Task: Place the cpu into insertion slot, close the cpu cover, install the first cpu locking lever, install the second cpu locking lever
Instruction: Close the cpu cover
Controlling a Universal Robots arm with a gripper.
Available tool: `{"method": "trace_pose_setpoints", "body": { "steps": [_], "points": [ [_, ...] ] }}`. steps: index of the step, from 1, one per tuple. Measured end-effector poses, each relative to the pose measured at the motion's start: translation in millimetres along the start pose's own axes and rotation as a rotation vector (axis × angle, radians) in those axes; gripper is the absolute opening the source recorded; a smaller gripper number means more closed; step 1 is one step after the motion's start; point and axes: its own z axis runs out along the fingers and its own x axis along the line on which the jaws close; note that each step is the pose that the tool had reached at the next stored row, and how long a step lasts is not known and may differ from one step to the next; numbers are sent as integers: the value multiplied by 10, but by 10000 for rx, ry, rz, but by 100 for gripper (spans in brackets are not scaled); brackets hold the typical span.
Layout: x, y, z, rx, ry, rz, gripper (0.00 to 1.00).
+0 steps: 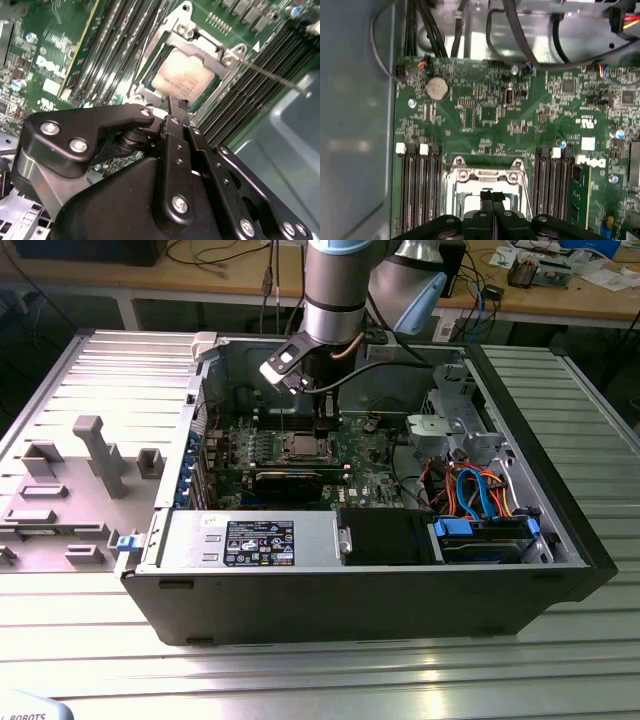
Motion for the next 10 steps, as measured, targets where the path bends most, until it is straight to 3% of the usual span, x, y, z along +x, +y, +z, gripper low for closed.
{"method": "trace_pose_setpoints", "body": {
  "steps": [5, 10],
  "points": [
    [6, -128, 10, 0, 0, -4, 11],
    [9, -195, 16, -1, 0, -10, 11]
  ]
}}
